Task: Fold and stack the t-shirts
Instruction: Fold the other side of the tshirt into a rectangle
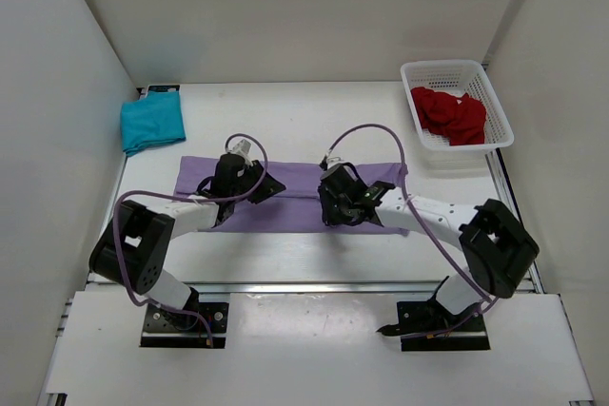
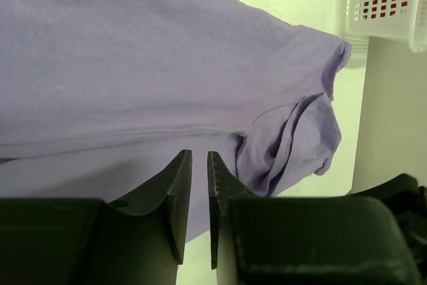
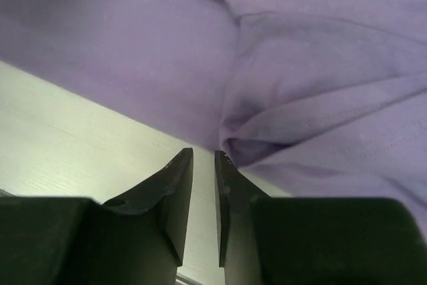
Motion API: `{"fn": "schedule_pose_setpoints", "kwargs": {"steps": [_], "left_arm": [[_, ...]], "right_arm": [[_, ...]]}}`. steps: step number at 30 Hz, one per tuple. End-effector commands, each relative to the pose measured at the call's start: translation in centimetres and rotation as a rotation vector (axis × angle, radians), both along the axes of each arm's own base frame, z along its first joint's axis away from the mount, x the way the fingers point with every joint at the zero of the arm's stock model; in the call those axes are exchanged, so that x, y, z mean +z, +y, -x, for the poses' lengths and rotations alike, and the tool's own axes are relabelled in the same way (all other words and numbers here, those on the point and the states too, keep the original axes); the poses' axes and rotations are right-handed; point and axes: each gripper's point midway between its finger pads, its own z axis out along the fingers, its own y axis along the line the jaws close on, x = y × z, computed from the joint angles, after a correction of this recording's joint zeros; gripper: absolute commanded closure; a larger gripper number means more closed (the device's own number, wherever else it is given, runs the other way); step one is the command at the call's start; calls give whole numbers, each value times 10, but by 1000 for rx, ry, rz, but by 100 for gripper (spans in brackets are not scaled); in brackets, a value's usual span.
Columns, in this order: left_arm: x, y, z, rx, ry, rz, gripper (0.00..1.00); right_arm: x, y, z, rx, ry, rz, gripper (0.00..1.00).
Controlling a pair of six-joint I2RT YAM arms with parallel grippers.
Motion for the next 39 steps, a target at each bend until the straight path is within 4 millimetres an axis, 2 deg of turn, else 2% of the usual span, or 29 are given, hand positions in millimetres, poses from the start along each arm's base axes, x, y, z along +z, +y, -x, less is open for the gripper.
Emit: {"fn": "schedule_pose_setpoints", "kwargs": {"steps": [1,2,3,4,5,6,8,9,11,12,14,15,16,17,18,19,22,26,27,28,29,30,31,32,33,35,36,37,39], "left_arm": [[20,-2,5,-16,-53,37,73],[20,0,6,-16,-52,33,73],[17,0,9,-15,-50,27,73],[18,-2,12,-21,-54,24,73],[18,-6,14,-33,-55,25,73],[13,-11,22,-54,-50,17,73],[11,-19,26,-70,-49,8,73],[8,-27,32,-96,-43,4,74],[7,-39,34,-127,-36,5,74],[6,-49,41,-158,-34,5,74],[1,-61,44,-185,-25,-1,73],[4,-69,45,-205,-33,4,73],[4,-75,45,-219,-26,9,73],[4,-83,47,-239,-29,12,73],[-5,-83,46,-239,-12,-6,73],[-2,-90,49,-259,-16,-4,74],[-11,-93,50,-263,5,-7,73],[-24,-87,49,-245,41,-5,73],[-22,-88,47,-245,33,0,73],[-22,-90,51,-258,36,4,73],[-22,-91,49,-253,36,4,73],[-23,-91,49,-257,41,5,73],[-26,-90,50,-254,46,0,73],[-24,-89,48,-252,38,2,73],[-26,-87,46,-243,46,4,73],[-28,-86,46,-246,50,6,73],[-25,-83,42,-233,45,16,73],[-27,-84,42,-233,51,12,74],[-27,-83,44,-233,55,13,74]], "right_arm": [[49,-3,-17,-64,-106,-111,81],[52,-8,-20,-76,-119,-107,79],[66,-16,-28,-110,-164,-133,77],[70,-29,-31,-134,-187,-137,75],[71,-48,-46,-197,-204,-149,75],[73,-55,-49,-207,-197,-178,75],[73,-89,-73,-299,-223,-179,75],[72,-92,-80,-298,-215,-187,76],[57,-116,-93,-362,-172,-134,75],[50,-119,-93,-360,-154,-115,69],[41,-125,-94,-362,-121,-109,62],[36,-128,-96,-375,-124,-110,58],[33,-124,-98,-363,-111,-132,56],[24,-129,-100,-370,-86,-127,56],[25,-133,-105,-374,-88,-125,57],[18,-128,-102,-354,-53,-131,60],[17,-125,-103,-329,-50,-109,71],[12,-126,-94,-332,-32,-97,78],[10,-128,-91,-335,-29,-93,91],[9,-131,-87,-345,-28,-83,99],[5,-131,-77,-341,-18,-70,100],[16,-127,-72,-334,-48,-85,100],[6,-133,-61,-349,-29,-70,100],[7,-133,-46,-339,-31,-84,100],[16,-129,-39,-331,-46,-126,100],[9,-126,-8,-309,-29,-169,99],[-6,-129,8,-319,14,-156,96],[-6,-128,16,-319,7,-164,94],[-15,-129,31,-339,42,-184,83]]}}
